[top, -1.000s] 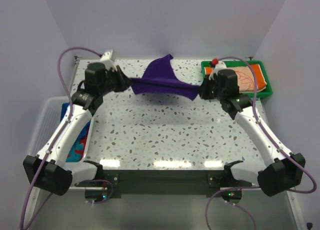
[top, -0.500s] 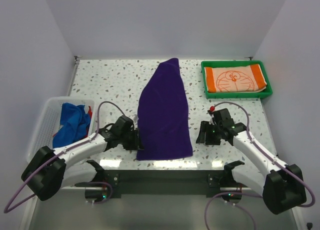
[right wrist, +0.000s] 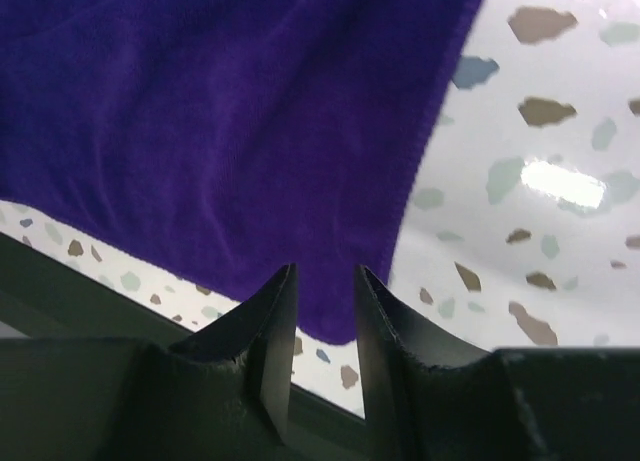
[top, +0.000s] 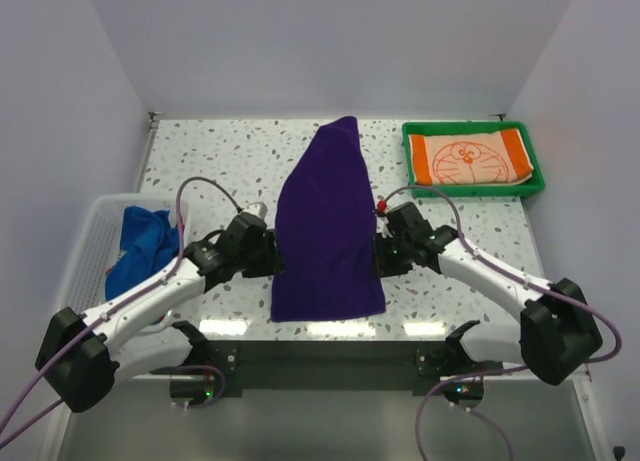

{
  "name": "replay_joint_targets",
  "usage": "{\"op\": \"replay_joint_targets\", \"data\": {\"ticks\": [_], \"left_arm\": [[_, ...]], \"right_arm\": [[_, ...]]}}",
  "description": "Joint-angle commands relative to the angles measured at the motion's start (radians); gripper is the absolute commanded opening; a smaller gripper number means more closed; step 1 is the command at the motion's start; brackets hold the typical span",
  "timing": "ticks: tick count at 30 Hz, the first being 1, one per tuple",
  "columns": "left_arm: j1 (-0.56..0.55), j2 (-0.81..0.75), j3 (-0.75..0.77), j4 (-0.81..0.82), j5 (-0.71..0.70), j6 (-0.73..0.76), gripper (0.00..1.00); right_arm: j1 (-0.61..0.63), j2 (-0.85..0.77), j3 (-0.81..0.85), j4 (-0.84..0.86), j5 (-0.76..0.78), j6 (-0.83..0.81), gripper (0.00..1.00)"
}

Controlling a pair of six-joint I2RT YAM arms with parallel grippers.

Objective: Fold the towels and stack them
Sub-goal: Flatten out the crumpled towel

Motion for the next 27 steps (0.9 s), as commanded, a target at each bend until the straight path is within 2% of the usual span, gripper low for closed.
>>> {"op": "replay_joint_targets", "data": {"ticks": [1,4,9,16,21,27], "left_arm": [[-0.006,0.077,0.084,0.015,-0.076,0.048,0.52],[-0.015,0.180,0.131,0.100,-0.050,0.085,0.47],[-0.020,0.358,0.203,0.196,-0.069,0.137,0.44],[-0.020,0.545,0.227,0.224,-0.080,0.156,0.41],[-0.041,0.545,0.164,0.215,-0.020,0.105,0.40],[-0.121,0.495,0.061,0.155,-0.017,0.017,0.41]], "right_arm": [[0.031,0.077,0.043,0.089,0.044,0.002,0.31],[0.046,0.148,0.055,0.123,0.037,0.004,0.31],[0.080,0.240,0.080,0.150,0.054,-0.016,0.30],[0.083,0.312,0.066,0.055,0.080,0.019,0.30],[0.083,0.266,-0.013,-0.023,0.086,0.083,0.32],[0.083,0.096,-0.130,-0.118,0.089,0.174,0.38]]}}
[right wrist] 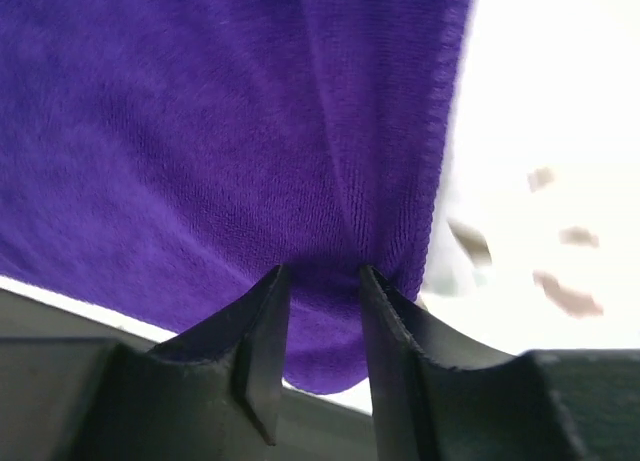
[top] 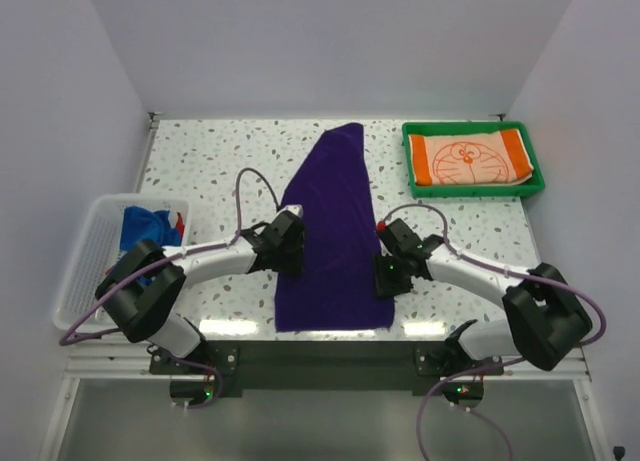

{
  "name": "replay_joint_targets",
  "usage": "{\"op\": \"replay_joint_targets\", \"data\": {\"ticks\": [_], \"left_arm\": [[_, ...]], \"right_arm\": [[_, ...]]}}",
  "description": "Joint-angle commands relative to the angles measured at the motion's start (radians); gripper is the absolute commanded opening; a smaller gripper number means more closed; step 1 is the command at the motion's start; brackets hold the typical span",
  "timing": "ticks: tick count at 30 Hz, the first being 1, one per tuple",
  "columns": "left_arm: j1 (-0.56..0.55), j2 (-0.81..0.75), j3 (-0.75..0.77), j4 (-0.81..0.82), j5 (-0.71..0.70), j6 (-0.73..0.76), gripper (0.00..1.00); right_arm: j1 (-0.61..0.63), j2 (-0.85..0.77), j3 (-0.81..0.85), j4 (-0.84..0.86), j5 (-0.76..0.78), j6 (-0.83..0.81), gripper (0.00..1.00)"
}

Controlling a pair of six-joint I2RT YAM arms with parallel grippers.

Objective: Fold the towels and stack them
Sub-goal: Flatten out the crumpled towel

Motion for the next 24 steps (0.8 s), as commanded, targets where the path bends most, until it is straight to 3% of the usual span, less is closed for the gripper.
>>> {"op": "replay_joint_targets", "data": {"ticks": [1,4,9,13,19,24], "left_arm": [[-0.063,-0.012,-0.098,-0.095,0.035,-0.084,0.41],[-0.111,-0.059,-0.123,-0.137,0.031,-0.114,0.43],[-0.156,-0.171,-0.074,-0.201,0.022,-0.124,0.55],[-0.140,-0.247,0.041,-0.235,-0.076,-0.088,0.60],[0.097,-0.216,0.178,-0.142,-0.082,0.106,0.66],[0.212,-0.003,0.369,-0.060,-0.061,0.241,0.67]], "right_arm": [[0.002,-0.085,-0.082,-0.166,0.035,0.083,0.39],[0.002,-0.166,-0.102,-0.194,-0.003,0.103,0.42],[0.001,-0.250,0.014,-0.261,0.026,0.062,0.43],[0.002,-0.177,0.171,-0.225,0.112,-0.039,0.43],[-0.017,0.072,0.402,-0.105,0.201,-0.179,0.51],[-0.053,0.206,0.467,0.018,0.164,-0.199,0.56]]}}
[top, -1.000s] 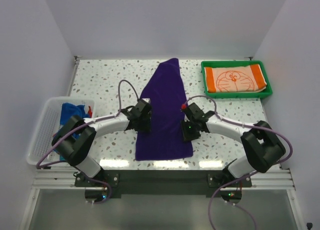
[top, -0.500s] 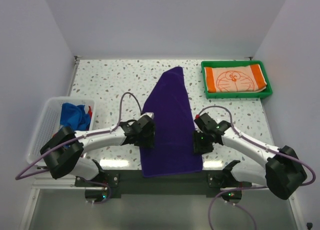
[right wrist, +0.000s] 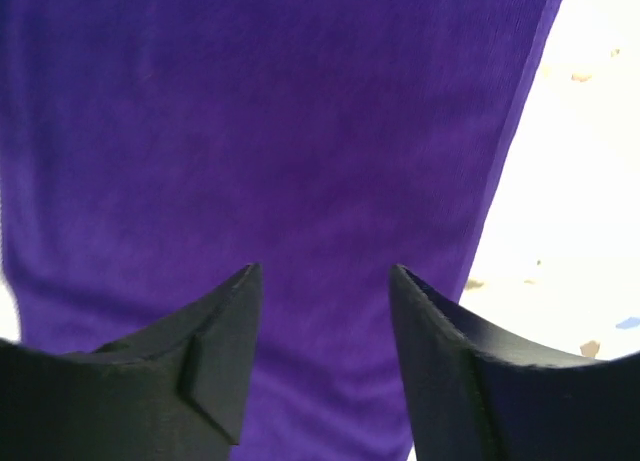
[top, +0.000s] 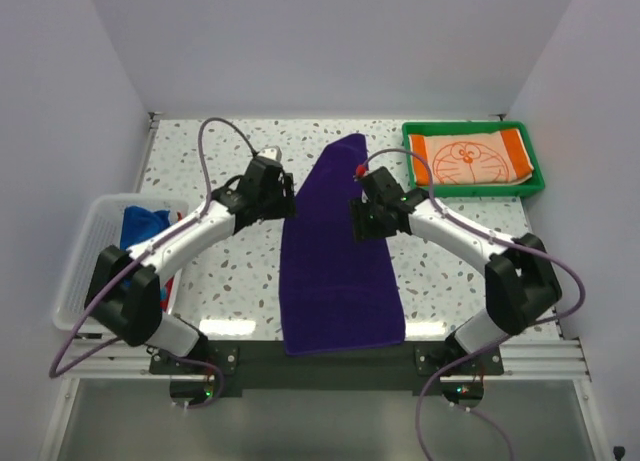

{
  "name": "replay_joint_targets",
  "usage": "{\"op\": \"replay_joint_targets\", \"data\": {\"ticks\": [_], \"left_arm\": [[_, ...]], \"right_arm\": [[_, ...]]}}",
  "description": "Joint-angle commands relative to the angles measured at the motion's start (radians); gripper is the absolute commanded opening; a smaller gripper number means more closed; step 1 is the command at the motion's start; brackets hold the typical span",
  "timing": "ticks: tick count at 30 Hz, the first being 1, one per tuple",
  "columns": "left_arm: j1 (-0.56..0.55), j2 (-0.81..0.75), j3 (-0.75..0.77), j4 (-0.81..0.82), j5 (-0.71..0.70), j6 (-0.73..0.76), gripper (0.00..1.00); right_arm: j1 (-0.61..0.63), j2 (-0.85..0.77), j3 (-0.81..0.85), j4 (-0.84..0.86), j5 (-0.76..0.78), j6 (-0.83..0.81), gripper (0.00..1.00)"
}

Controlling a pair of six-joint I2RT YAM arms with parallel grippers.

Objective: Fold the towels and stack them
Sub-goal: Flatten out the crumpled towel

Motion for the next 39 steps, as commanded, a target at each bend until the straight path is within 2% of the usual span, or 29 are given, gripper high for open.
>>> {"op": "replay_joint_targets", "data": {"ticks": [1,6,12,17,25,30,35,38,39], "left_arm": [[0.040,0.143,0.139,0.088,0.008,0.146,0.67],[0.080,0.347,0.315,0.158,0.042,0.224,0.67],[0.107,0.525,0.455,0.224,0.083,0.273,0.65],[0.111,0.617,0.507,0.301,0.100,0.290,0.59],[0.120,0.751,0.587,0.299,0.131,0.292,0.49],[0.120,0.774,0.581,0.301,0.132,0.292,0.46],[0.120,0.783,0.556,0.325,0.190,0.293,0.34],[0.120,0.776,0.539,0.339,0.211,0.309,0.16],[0.119,0.769,0.536,0.348,0.208,0.313,0.06]], "right_arm": [[-0.025,0.065,0.042,0.086,0.005,-0.053,0.59],[-0.049,0.081,-0.004,0.140,-0.009,-0.059,0.70],[-0.059,0.027,-0.120,0.200,-0.027,-0.042,0.71],[-0.057,-0.008,-0.182,0.221,-0.033,-0.035,0.70],[-0.057,-0.048,-0.228,0.241,-0.056,-0.032,0.70],[-0.057,-0.065,-0.240,0.249,-0.062,-0.032,0.70],[-0.057,-0.074,-0.257,0.252,-0.055,-0.032,0.70],[-0.057,-0.085,-0.265,0.252,-0.047,-0.030,0.70],[-0.057,-0.093,-0.266,0.252,-0.044,-0.030,0.70]]}}
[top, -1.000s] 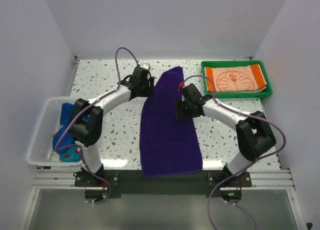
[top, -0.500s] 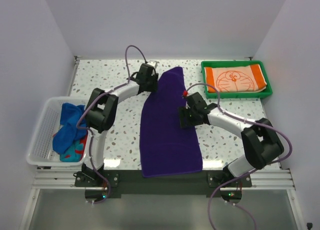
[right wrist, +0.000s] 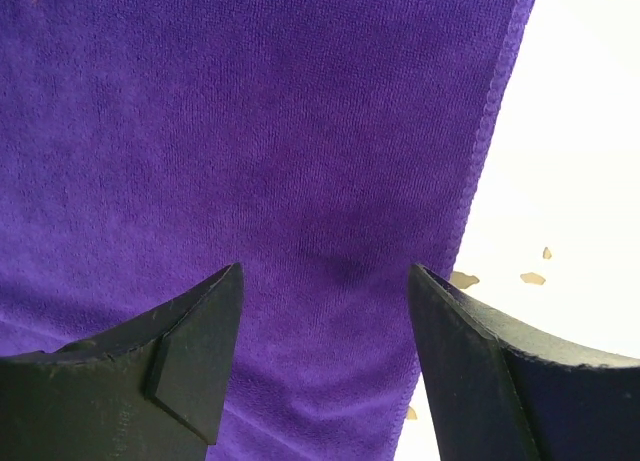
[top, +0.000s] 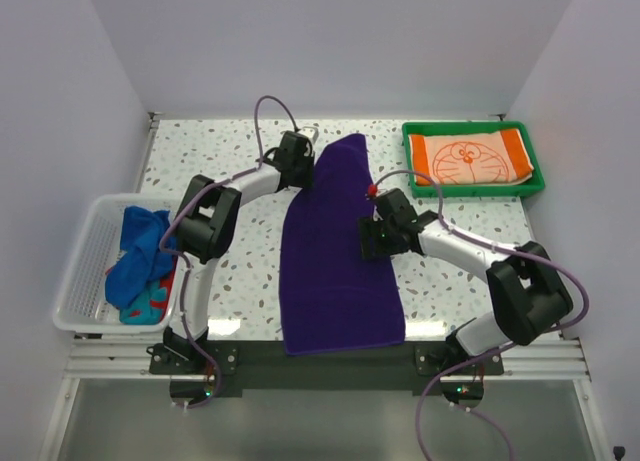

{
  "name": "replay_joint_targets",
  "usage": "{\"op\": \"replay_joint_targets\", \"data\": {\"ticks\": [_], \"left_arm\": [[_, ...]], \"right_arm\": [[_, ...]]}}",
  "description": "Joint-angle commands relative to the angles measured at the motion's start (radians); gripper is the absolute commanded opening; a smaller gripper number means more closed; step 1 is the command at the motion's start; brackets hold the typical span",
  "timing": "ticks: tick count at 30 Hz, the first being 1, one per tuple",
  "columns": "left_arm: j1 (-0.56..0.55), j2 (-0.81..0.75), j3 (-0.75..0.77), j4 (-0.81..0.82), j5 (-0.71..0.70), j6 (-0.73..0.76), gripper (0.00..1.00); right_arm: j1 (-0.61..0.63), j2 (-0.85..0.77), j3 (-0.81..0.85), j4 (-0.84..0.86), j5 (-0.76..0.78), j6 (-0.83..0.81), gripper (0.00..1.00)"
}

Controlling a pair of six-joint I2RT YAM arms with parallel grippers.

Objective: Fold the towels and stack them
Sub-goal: Flatten out the crumpled towel

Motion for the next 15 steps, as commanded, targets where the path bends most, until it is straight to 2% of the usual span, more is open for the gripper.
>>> {"op": "replay_joint_targets", "data": {"ticks": [1,4,7,11,15], "left_arm": [[0.007,-0.019,-0.016,0.076,0.033,0.038,0.03],[-0.002,-0.076,-0.018,0.076,0.003,0.075,0.00],[-0.055,-0.142,-0.013,0.045,-0.118,0.134,0.00],[-0.183,-0.205,-0.058,0.022,-0.247,0.179,0.02],[-0.345,-0.222,-0.108,-0.015,-0.292,0.178,0.05]], "right_arm": [[-0.002,-0.055,-0.011,0.033,0.012,0.007,0.70],[-0.002,-0.087,-0.016,0.022,0.040,0.013,0.70],[-0.002,-0.156,-0.037,0.021,0.123,0.037,0.70],[-0.005,-0.286,-0.098,0.021,0.297,0.100,0.70],[-0.008,-0.459,-0.199,-0.020,0.467,0.186,0.70]]}}
